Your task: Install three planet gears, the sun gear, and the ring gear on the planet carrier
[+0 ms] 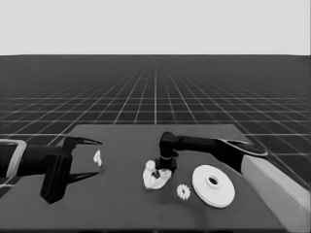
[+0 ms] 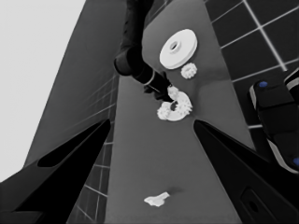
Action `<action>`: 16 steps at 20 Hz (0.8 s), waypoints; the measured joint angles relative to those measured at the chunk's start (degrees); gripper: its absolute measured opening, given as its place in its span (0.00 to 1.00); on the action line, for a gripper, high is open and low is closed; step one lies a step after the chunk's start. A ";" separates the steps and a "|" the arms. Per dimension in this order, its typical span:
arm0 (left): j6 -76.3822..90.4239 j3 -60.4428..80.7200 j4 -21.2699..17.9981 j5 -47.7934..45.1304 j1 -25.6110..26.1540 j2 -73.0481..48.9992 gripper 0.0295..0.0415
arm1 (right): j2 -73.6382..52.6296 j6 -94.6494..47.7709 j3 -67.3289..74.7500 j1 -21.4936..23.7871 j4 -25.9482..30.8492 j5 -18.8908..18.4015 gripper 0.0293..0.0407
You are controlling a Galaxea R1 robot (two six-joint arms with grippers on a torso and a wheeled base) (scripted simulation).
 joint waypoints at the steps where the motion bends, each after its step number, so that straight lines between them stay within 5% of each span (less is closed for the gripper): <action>1: 0.00 0.00 0.00 0.00 0.00 0.00 0.75 | 0.00 0.00 -0.01 -0.01 -0.01 0.00 0.77; 8: 0.00 0.00 0.00 0.00 0.00 0.00 0.75 | 0.00 0.00 -0.01 -0.01 -0.01 0.01 0.81; 11: 0.00 0.00 0.00 0.00 0.00 0.00 0.75 | -1.46 3.16 5.27 7.00 6.50 -2.70 0.81; 16: 0.00 0.00 0.00 0.00 0.00 0.00 0.75 | -1.57 3.49 5.79 8.79 8.29 -3.06 0.81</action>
